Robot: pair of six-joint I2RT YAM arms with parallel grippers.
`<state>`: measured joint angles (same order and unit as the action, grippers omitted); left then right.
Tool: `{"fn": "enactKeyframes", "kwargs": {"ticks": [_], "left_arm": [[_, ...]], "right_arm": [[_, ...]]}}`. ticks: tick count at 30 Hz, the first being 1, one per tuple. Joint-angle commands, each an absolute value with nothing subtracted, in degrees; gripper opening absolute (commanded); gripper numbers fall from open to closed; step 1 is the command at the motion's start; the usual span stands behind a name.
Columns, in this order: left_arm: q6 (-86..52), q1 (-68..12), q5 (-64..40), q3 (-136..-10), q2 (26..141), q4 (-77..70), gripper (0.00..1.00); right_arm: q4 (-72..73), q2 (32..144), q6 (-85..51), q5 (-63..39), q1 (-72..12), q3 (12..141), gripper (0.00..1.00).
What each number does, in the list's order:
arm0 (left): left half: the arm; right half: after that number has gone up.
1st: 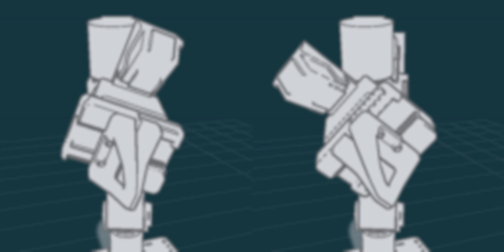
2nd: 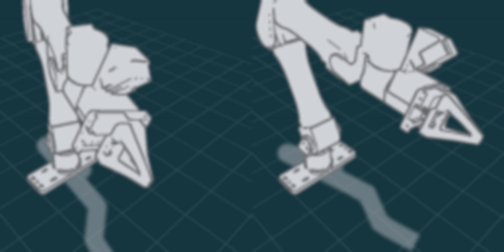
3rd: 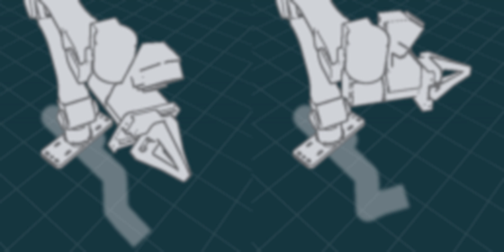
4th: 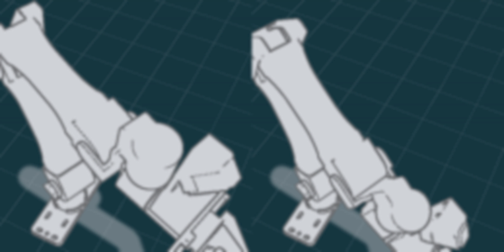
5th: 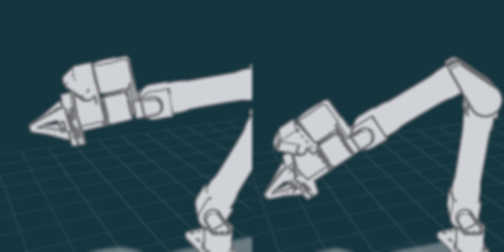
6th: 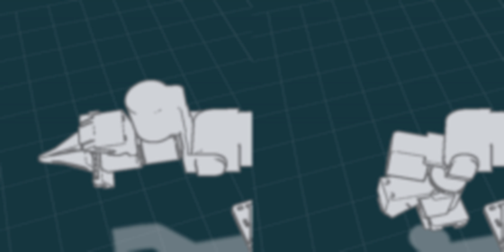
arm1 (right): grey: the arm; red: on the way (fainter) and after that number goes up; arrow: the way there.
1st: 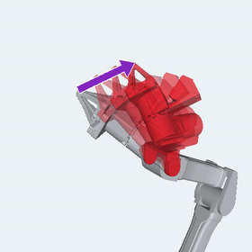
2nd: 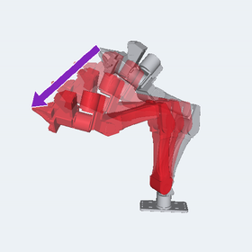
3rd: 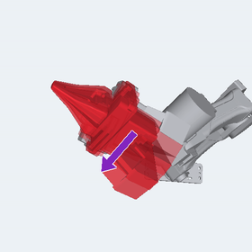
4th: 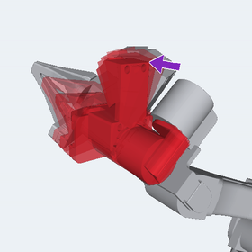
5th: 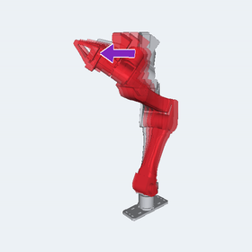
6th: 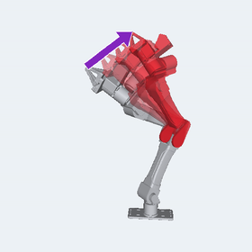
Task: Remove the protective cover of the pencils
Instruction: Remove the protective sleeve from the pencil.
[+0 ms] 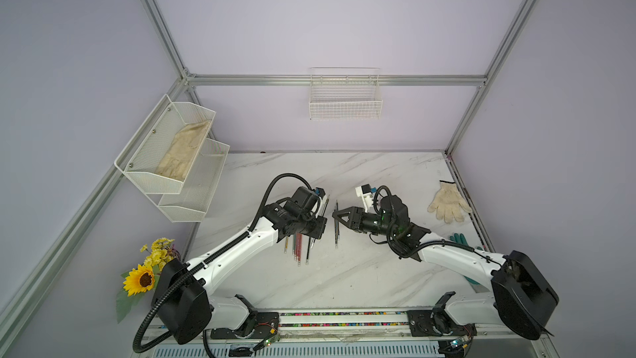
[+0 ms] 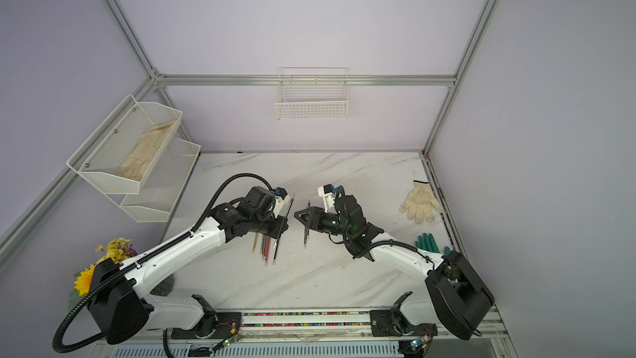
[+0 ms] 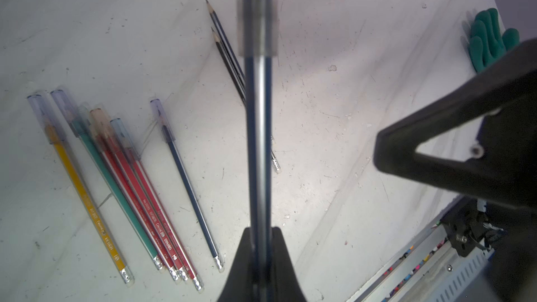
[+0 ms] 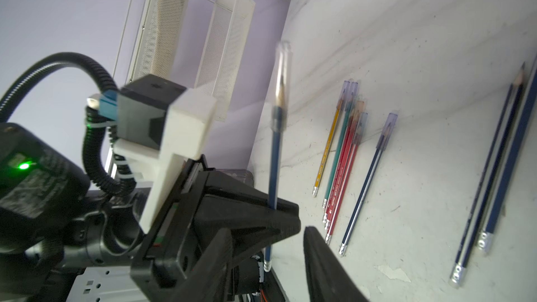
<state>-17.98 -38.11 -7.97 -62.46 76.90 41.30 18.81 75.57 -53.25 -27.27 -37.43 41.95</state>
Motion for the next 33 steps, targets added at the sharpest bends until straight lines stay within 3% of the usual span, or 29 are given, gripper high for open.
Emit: {"fn": "enactKeyframes", "kwargs": {"ticks": [1,23,33], "left_arm": [[-12.50,-37.88,-14.57,-62.03,74.49,41.30,0.00],[-11.87,-37.95,-18.24,-62.67,73.39,40.05,0.00],[-11.87,-38.03,-18.84,-61.85,73.32,39.91,0.00]], "right_arm": [[11.40,74.66,-47.79,-25.85,-36.11,45.19,0.41],[13.09,78.22,-47.58,-27.92,-33.75,49.17,0.28],[15.02,81.27,-48.73,-28.49,-33.49,50.16,0.28]]}}
